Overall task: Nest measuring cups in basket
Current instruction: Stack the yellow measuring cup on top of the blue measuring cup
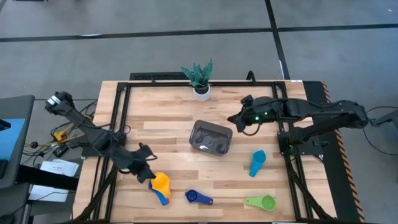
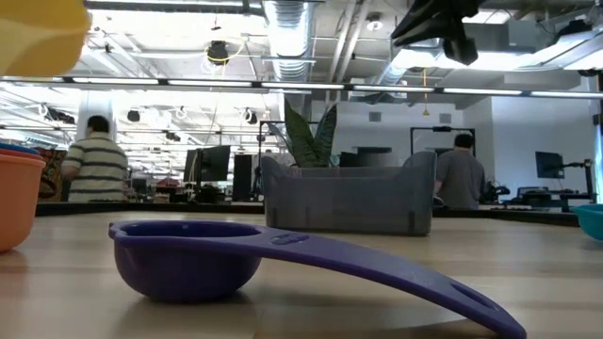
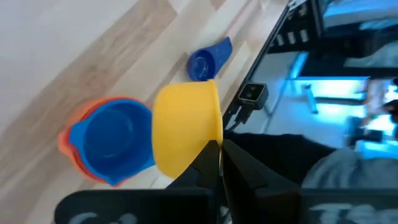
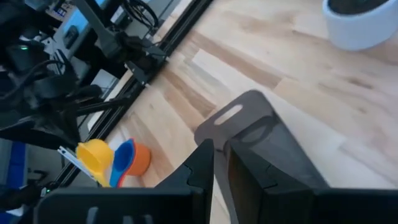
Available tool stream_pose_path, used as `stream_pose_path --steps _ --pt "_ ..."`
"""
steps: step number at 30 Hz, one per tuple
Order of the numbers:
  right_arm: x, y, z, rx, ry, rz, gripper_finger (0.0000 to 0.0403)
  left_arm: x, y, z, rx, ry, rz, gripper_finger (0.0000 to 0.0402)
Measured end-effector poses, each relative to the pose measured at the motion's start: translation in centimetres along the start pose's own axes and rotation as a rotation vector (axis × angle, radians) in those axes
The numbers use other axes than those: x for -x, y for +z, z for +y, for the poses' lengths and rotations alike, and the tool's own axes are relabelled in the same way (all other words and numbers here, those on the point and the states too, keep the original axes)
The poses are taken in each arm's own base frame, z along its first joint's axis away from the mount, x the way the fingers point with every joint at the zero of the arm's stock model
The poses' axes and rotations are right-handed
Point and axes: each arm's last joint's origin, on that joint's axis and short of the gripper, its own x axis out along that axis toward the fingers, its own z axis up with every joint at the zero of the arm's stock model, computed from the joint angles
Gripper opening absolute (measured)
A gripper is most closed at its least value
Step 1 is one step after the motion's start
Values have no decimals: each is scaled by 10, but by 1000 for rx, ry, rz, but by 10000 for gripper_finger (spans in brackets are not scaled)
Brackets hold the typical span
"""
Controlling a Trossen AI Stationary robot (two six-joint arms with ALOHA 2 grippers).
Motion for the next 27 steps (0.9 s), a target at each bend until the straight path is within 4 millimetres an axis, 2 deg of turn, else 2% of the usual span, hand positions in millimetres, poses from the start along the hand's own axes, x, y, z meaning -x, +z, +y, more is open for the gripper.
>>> stream_pose_path --steps 4,7,13,19,27 --pt "-9 -4 4 -27 5 18 71 -1 -7 23 20 -121 3 0" --pt "-12 -6 6 -48 16 23 71 -8 -13 44 38 -143 41 0" --pt "-15 -6 7 -97 21 20 71 -16 -20 72 45 -173 90 0" --pt "-15 -3 10 -123 50 -2 71 -18 -19 92 57 -110 111 0" --pt "-18 -7 8 -89 22 23 71 -18 -16 96 79 -87 120 12"
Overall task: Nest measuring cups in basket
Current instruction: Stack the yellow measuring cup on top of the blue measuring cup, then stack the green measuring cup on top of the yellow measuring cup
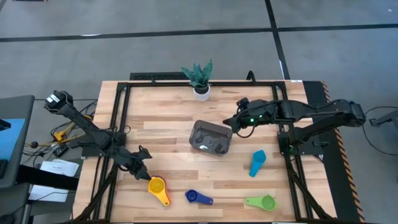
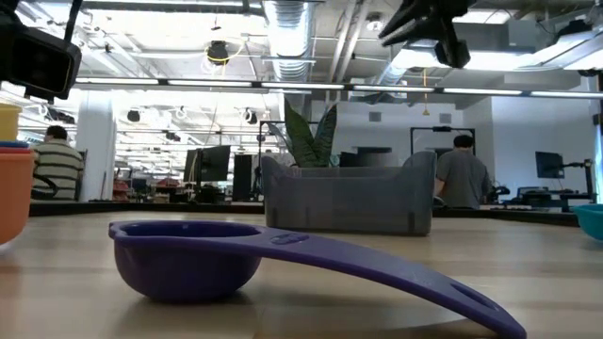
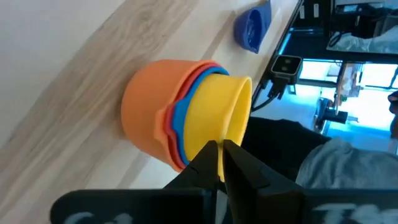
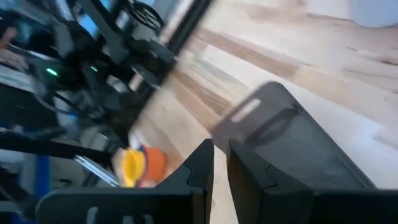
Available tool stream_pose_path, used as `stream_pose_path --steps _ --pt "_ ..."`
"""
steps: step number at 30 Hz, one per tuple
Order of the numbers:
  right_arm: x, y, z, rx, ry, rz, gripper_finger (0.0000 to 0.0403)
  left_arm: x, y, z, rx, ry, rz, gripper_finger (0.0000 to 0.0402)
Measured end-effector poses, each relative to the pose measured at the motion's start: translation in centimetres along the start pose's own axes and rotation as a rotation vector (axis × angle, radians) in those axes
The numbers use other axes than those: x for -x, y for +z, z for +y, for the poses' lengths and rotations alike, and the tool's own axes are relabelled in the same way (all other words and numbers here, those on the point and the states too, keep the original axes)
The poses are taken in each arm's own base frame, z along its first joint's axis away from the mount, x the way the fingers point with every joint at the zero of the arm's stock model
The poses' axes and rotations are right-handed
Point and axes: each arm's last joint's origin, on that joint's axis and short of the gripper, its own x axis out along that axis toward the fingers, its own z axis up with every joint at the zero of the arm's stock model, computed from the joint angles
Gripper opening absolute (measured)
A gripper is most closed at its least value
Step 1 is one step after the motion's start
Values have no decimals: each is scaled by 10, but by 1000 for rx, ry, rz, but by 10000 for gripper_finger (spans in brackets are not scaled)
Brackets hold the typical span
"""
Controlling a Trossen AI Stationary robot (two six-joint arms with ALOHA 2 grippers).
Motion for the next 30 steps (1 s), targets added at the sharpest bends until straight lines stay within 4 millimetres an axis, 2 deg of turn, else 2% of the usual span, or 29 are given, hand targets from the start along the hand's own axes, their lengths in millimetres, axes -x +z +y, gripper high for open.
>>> stream_pose_path --steps 5,10,14,17,21,24,30 --pt "-9 -17 -6 -5 -113 112 79 3 2 2 3 18 -13 46" --pt "-14 -37 -7 -47 -197 198 116 11 2 8 1 83 -15 95" --pt "-10 -50 -5 -103 -237 220 153 16 2 11 -14 104 -39 131" --pt "-4 -62 -9 -142 -331 254 173 22 3 9 -16 85 -81 151" --pt "11 -81 -22 -168 -557 342 182 37 9 -7 -84 19 -256 158" --pt "14 -96 -31 -193 -684 396 178 49 14 -23 -162 5 -422 151" --pt "13 -127 -51 -279 -779 471 168 56 17 -48 -298 18 -548 131"
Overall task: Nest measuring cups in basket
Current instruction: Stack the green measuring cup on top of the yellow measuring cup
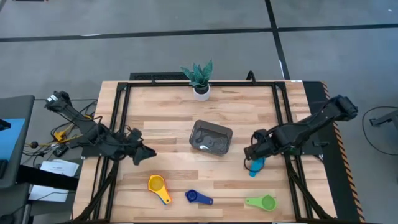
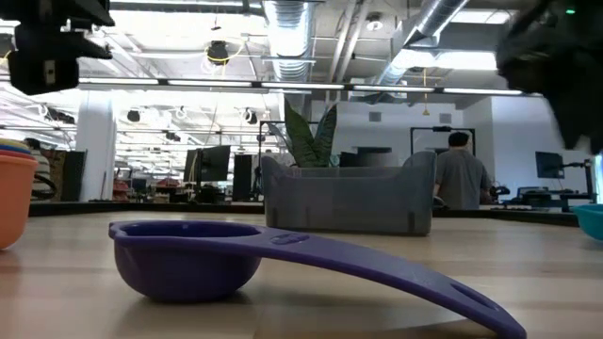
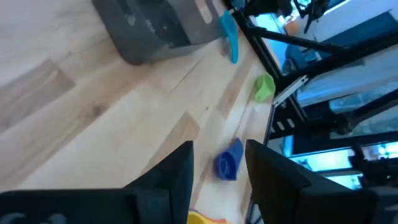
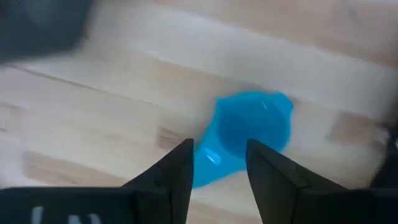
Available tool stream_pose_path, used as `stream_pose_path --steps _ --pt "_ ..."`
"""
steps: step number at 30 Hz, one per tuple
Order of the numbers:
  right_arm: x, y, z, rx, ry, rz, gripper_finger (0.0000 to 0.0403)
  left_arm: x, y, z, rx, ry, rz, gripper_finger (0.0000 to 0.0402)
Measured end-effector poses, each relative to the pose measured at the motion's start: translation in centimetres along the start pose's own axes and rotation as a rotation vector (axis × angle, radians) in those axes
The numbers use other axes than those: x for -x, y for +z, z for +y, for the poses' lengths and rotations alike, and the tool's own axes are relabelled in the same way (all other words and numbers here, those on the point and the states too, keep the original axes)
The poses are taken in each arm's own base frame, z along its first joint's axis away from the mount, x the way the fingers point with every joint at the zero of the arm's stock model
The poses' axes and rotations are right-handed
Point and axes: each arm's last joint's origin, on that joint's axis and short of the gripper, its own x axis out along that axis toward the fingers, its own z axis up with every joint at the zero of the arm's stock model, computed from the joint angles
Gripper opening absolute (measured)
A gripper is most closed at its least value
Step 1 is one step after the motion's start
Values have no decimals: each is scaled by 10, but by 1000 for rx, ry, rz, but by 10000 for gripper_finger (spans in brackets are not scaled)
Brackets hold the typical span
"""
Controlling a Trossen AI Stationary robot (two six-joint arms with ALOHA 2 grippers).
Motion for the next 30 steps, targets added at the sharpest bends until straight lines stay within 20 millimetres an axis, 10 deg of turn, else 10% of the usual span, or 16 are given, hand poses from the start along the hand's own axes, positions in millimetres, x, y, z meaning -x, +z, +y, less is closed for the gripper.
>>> stream_pose_path --steps 16,23,30 --pt "-49 -4 -35 -31 -132 15 161 -22 -7 -7 -80 93 12 128" --pt "-32 -17 -26 23 -70 79 154 -22 -6 -8 -76 83 9 128" --pt "-7 -74 -16 174 108 210 168 -22 -6 -8 -85 82 6 128"
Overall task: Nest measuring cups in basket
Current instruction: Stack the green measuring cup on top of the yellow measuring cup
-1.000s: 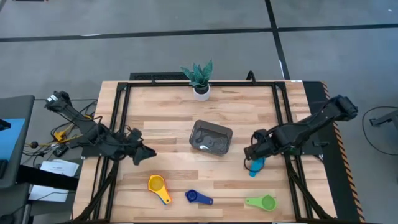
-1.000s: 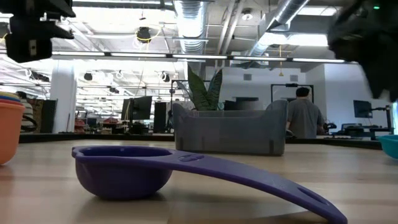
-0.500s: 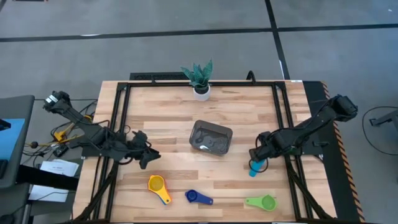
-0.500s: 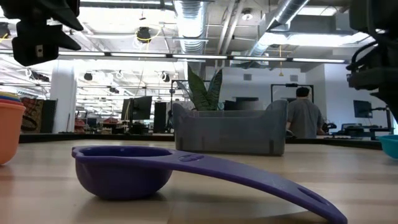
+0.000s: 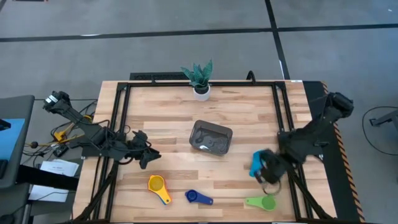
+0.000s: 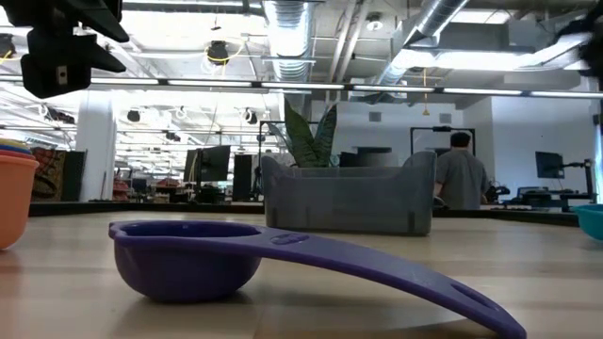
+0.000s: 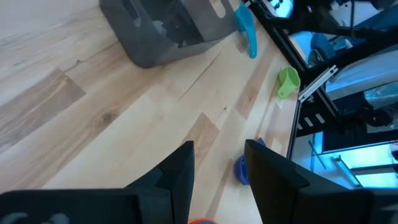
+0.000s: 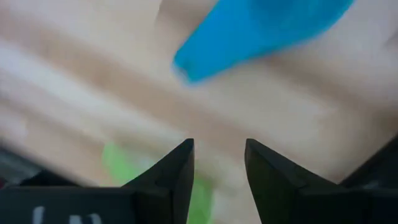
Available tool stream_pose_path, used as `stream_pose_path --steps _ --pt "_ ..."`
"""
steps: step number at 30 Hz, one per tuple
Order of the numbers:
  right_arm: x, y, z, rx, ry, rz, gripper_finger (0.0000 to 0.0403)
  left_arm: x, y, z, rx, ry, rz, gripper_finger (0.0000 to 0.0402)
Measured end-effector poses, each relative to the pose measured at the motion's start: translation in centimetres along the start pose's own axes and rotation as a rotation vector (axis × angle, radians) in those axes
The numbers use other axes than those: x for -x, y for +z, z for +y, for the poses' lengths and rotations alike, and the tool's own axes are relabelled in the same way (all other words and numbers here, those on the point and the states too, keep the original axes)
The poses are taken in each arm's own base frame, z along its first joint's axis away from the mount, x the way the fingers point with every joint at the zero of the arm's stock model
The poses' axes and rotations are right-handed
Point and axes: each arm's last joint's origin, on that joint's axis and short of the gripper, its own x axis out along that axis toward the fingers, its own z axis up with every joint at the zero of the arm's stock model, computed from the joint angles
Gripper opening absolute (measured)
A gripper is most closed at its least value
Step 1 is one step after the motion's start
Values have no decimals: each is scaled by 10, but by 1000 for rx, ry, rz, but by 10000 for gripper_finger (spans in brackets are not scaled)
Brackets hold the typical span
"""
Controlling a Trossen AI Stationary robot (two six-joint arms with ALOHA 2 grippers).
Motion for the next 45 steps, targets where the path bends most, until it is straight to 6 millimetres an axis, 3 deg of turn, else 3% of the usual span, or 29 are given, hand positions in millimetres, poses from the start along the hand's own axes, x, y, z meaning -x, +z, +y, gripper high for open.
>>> stream_pose_path --steps 5,11,18,23,30,34,40,45 --pt "-19 -43 -3 -7 21 59 168 -1 0 0 -17 13 -19 128" --pt "-38 -73 -1 45 40 109 158 -3 2 1 -46 18 -24 128" --pt "-64 -80 0 49 -42 121 148 -5 5 2 -38 11 -8 128" --pt "-70 -78 0 46 -80 116 116 -5 4 1 -34 1 7 128" --pt "-60 -66 8 59 -41 121 17 -6 3 -1 -81 -36 41 127" --pt "-47 -49 28 111 -5 107 20 -13 2 -6 -107 -69 41 119" --pt "-14 0 73 185 67 41 7 -41 1 -15 -147 -102 20 110" --pt "10 49 97 190 144 -64 18 -66 17 -35 -241 -81 -6 127"
